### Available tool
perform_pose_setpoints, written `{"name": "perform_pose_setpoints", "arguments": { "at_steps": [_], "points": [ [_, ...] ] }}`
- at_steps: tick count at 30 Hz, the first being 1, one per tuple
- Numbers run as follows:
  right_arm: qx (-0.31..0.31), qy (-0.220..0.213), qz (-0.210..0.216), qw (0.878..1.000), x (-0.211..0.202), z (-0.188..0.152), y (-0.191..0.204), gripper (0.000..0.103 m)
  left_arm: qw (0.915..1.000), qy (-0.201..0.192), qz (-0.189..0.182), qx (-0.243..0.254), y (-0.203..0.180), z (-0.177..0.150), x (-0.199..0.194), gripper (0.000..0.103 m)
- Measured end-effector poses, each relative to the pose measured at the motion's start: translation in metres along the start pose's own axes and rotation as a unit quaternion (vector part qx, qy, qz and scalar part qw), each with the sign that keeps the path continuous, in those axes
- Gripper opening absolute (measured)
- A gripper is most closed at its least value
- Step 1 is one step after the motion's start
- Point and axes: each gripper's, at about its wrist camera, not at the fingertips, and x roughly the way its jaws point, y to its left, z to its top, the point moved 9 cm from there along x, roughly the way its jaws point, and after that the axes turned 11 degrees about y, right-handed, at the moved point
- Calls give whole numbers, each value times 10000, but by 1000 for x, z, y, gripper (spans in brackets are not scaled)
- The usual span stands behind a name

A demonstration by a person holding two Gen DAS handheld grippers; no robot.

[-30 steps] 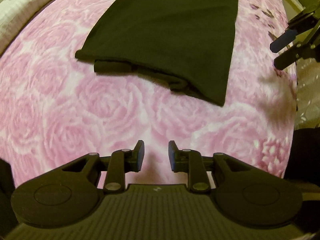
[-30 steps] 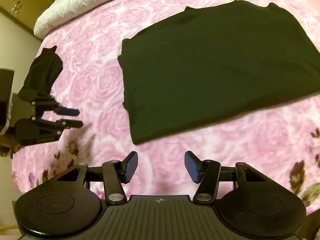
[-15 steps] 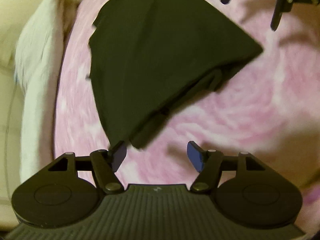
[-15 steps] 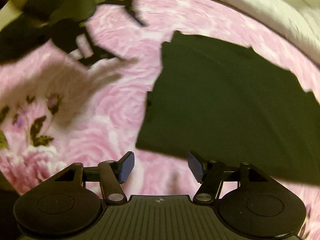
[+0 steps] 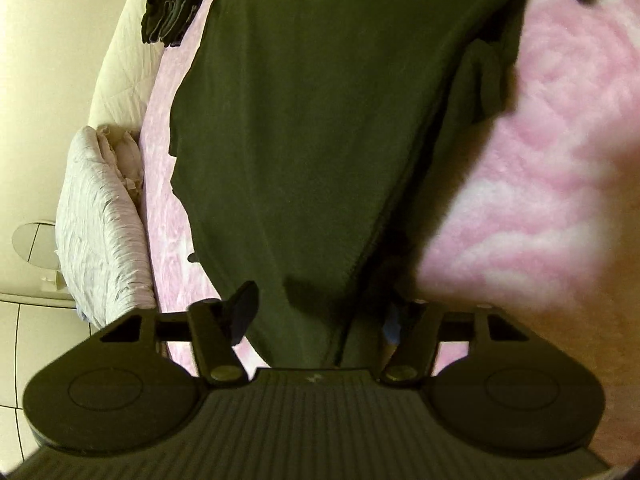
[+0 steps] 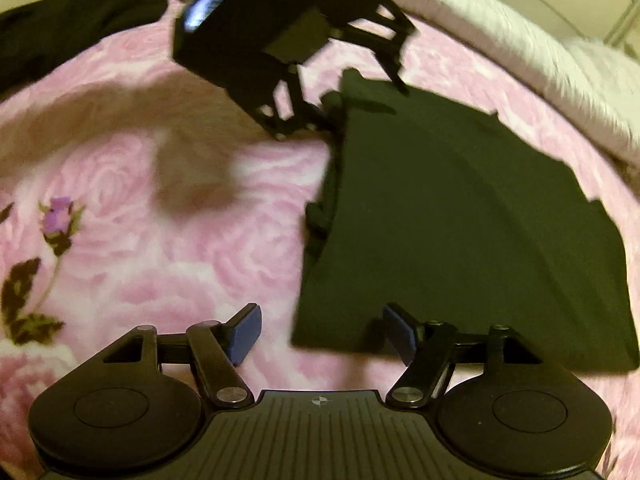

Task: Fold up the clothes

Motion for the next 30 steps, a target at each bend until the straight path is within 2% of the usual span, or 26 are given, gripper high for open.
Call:
{"name": "perform_pose_setpoints", "arguments": {
  "at_steps": [3, 4, 6, 8, 11, 12, 13, 14, 15, 22, 25, 30],
  "points": [
    [-309, -149, -321, 9989, 10, 6, 5, 71, 10000, 26, 75, 27, -2, 0, 5, 34],
    [-477, -169, -560, 9971, 12, 7, 4, 71, 9999, 41, 91, 15, -3, 0, 6, 32],
    [-847, -186, -1113, 9900, 14, 6, 1, 71, 9999, 72, 123, -8, -5, 0, 9, 21],
    [-993, -148, -1242, 9872, 16, 5, -1, 71, 9999, 91, 72, -20, -6, 2, 12, 15],
    [-1161, -77, -1338, 9842, 19, 2, -4, 68, 9999, 101, -54, -120, -2, 3, 12, 11],
    [-1216, -53, -1370, 9831, 20, 2, -5, 63, 9998, 98, -87, -146, 0, 2, 10, 11],
    [-1272, -30, -1402, 9819, 21, 1, -7, 42, 9997, 94, -118, -169, 2, 0, 8, 11],
    [-1328, -6, -1433, 9807, 22, 0, -8, 15, 9997, 91, -150, -192, 4, -1, 7, 10],
    [-1304, 45, -1424, 9812, 22, 0, -10, 15, 9996, 87, -161, -203, 5, -1, 4, 10],
    [-976, -76, -444, 9942, -16, 9, -14, 12, 9983, 177, -326, -442, 19, -9, -26, 8],
    [-868, -192, 17, 9960, -40, 13, -9, 12, 9970, 251, -561, -473, 16, -22, -55, 8],
    [-685, -383, 786, 9938, -82, 19, -1, 12, 9932, 385, -1089, -169, 4, -46, -107, 9]
  ]
}}
